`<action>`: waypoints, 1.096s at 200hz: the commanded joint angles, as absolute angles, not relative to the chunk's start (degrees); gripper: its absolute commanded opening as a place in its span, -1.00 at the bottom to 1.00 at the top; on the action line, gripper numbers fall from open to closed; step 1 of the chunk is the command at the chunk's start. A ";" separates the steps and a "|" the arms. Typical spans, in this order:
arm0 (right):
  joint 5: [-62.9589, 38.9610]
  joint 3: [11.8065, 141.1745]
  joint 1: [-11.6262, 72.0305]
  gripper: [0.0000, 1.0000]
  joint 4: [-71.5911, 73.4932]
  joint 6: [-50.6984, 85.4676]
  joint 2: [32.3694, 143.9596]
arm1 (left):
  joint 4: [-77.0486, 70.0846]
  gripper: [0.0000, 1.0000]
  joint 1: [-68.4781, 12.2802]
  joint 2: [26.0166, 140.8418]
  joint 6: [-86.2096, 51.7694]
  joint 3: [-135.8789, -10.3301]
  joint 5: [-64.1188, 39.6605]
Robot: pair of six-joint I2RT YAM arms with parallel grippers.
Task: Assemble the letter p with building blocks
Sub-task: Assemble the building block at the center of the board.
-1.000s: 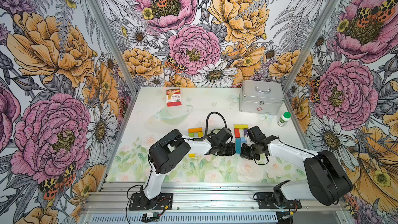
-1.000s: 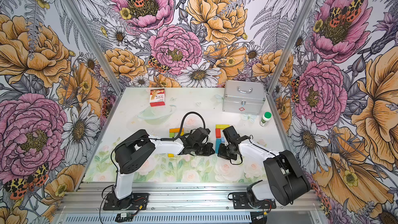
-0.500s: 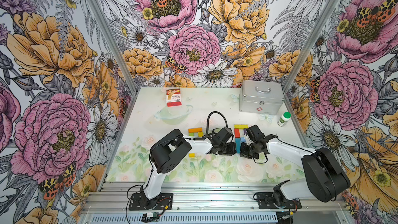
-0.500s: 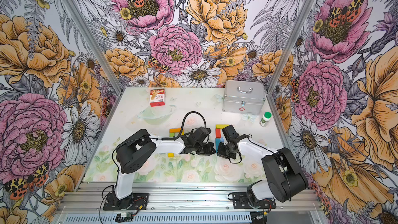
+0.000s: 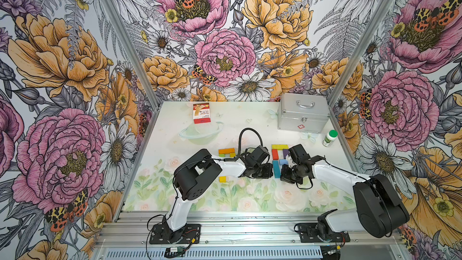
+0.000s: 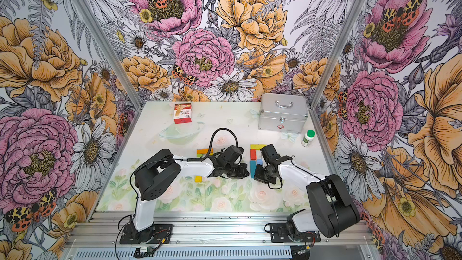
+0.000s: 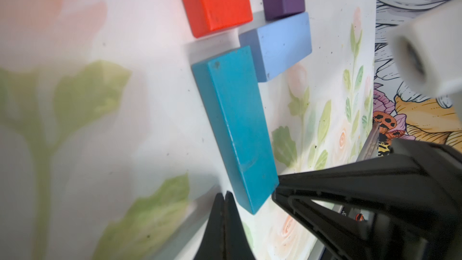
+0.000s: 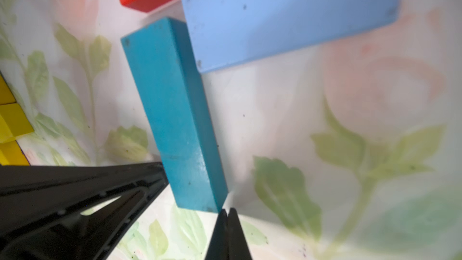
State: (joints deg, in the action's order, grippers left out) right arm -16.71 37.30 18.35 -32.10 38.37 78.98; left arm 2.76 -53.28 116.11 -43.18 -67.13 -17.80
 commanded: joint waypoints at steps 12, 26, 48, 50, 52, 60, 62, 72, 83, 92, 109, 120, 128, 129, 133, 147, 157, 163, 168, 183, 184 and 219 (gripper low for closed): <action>-16.50 39.43 12.93 -1.00 -35.37 34.08 77.51 | 3.33 -1.00 -51.80 117.20 -43.41 -68.81 -16.87; -16.93 40.17 10.10 -1.00 -36.13 32.51 78.00 | 3.51 -1.00 -51.51 117.88 -43.57 -69.53 -17.38; -17.95 41.58 6.49 -1.00 -36.82 30.45 78.61 | 4.03 -1.00 -51.42 118.61 -43.57 -70.61 -17.53; -18.11 41.68 6.15 -1.00 -36.87 30.35 78.65 | 4.10 -1.00 -51.42 118.66 -43.65 -70.67 -17.50; -18.22 41.82 5.89 -1.00 -36.90 30.20 78.72 | 4.15 -1.00 -51.48 118.74 -43.67 -70.73 -17.51; -18.50 42.39 4.86 -1.00 -37.08 29.68 79.03 | 4.38 -1.00 -51.41 119.03 -43.76 -71.24 -17.52; -18.53 42.48 4.67 -1.00 -37.09 29.57 79.08 | 4.43 -1.00 -51.41 119.19 -43.81 -71.33 -17.50; -18.80 43.12 3.75 -1.00 -37.33 29.03 79.51 | 4.64 -1.00 -51.42 119.57 -43.94 -71.74 -17.55; -18.90 43.58 3.04 -1.00 -37.42 28.58 79.87 | 4.74 -1.00 -51.41 119.84 -44.16 -71.98 -17.43; -18.98 43.68 2.48 -1.00 -37.37 28.31 80.05 | 4.67 -1.00 -51.42 119.97 -44.29 -72.15 -17.35; -19.23 43.70 1.72 -1.00 -37.35 27.80 80.39 | 4.67 -1.00 -51.47 120.39 -44.38 -72.63 -17.47; -19.41 43.65 1.33 -1.00 -37.35 27.64 80.42 | 4.81 -1.00 -51.42 120.81 -44.39 -72.97 -17.58; -19.53 43.51 1.08 -1.00 -37.35 27.52 80.42 | 4.87 -1.00 -51.42 121.01 -44.38 -73.19 -17.58; -19.56 43.51 1.07 -1.00 -37.35 27.47 80.42 | 4.85 -1.00 -51.42 121.02 -44.43 -73.24 -17.62; -19.60 43.42 0.99 -1.00 -37.33 27.36 80.43 | 4.96 -1.00 -51.43 121.10 -44.43 -73.36 -17.58; -19.78 43.22 0.79 -1.00 -37.35 27.23 80.38 | 4.97 -1.00 -51.42 121.34 -44.43 -73.69 -17.58; -19.95 43.07 0.66 -1.00 -37.35 27.08 80.42 | 5.02 -1.00 -51.41 121.54 -44.49 -73.98 -17.71; -20.02 42.98 0.66 -1.00 -37.35 27.07 80.42 | 5.02 -1.00 -51.42 121.72 -44.47 -74.10 -17.75; -20.10 42.97 0.67 -1.00 -37.35 27.00 80.50 | 5.02 -1.00 -51.46 121.81 -44.47 -74.27 -17.80; -20.37 42.51 0.66 -1.00 -37.35 26.94 80.46 | 5.07 -1.00 -51.41 121.90 -44.47 -74.27 -17.77; -20.38 42.48 0.68 -1.00 -37.35 26.92 80.44 | 5.08 -1.00 -51.37 121.82 -44.52 -74.27 -17.80; -22.50 40.78 0.96 -1.00 -37.27 26.81 79.27 | 5.07 -1.00 -51.42 122.05 -44.47 -74.82 -17.88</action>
State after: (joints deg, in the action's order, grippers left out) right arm -20.32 42.37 1.04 -37.04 27.68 79.99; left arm 4.45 -51.83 120.33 -43.68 -73.36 -17.69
